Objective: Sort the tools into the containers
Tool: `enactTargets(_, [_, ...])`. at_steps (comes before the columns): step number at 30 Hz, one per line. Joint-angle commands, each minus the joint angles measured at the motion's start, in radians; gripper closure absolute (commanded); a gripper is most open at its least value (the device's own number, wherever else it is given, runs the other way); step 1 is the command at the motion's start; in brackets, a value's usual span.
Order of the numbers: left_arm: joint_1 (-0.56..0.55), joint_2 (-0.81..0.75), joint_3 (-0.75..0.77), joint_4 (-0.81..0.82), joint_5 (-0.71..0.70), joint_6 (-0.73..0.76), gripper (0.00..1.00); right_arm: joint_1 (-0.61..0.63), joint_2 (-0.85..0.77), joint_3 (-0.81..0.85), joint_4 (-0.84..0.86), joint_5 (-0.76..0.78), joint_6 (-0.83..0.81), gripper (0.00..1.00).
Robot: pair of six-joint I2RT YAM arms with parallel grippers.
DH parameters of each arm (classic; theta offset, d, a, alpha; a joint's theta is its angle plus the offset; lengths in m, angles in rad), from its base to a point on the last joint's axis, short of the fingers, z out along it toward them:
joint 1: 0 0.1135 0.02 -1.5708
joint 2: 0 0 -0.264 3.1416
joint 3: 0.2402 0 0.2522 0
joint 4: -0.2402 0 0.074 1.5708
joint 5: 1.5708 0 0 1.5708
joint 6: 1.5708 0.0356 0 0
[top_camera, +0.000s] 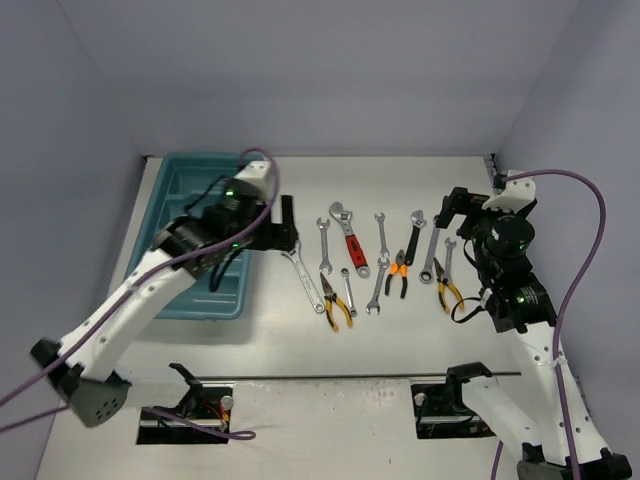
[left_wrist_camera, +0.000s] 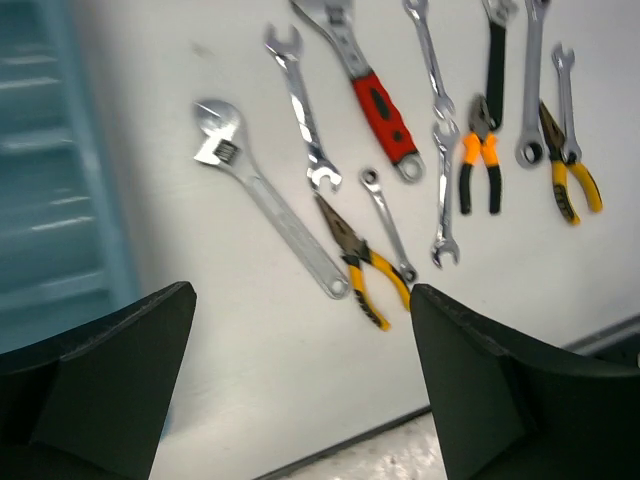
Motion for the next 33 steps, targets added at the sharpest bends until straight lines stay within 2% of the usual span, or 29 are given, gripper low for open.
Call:
enactTargets(1, [-0.144, 0.195, 0.051, 0.019, -0.076, -0.275, 0.15, -0.007, -0.007, -0.006, 0.058, 0.0, 0.028, 0.0])
enactTargets(7, [-0.25, 0.417, 0.096, 0.01, -0.138, -0.482, 0.15, -0.007, -0.037, -0.024, 0.034, -0.037, 0.044, 0.01])
enactTargets(12, [-0.321, 0.568, 0.201, -0.033, -0.212, -0.507, 0.15, -0.009, -0.075, -0.059, 0.011, -0.056, 0.058, 0.01])
enactTargets(16, [-0.342, 0.69, 0.29, -0.061, -0.227, -0.519, 0.22, -0.007, -0.101, -0.079, 0.006, -0.078, 0.079, 0.01])
enactTargets(19, [-0.349, 0.732, 0.305, -0.067, -0.24, -0.544, 0.28, -0.008, -0.122, -0.09, -0.028, -0.101, 0.084, 0.01])
enactTargets(30, [-0.349, 0.856, 0.364, -0.09, -0.259, -0.596, 0.41, -0.007, -0.176, -0.113, -0.064, -0.1, 0.086, 0.01])
enactTargets(33, [-0.349, 0.886, 0.381, -0.09, -0.26, -0.609, 0.47, -0.007, -0.189, -0.12, -0.071, -0.099, 0.085, 0.01])
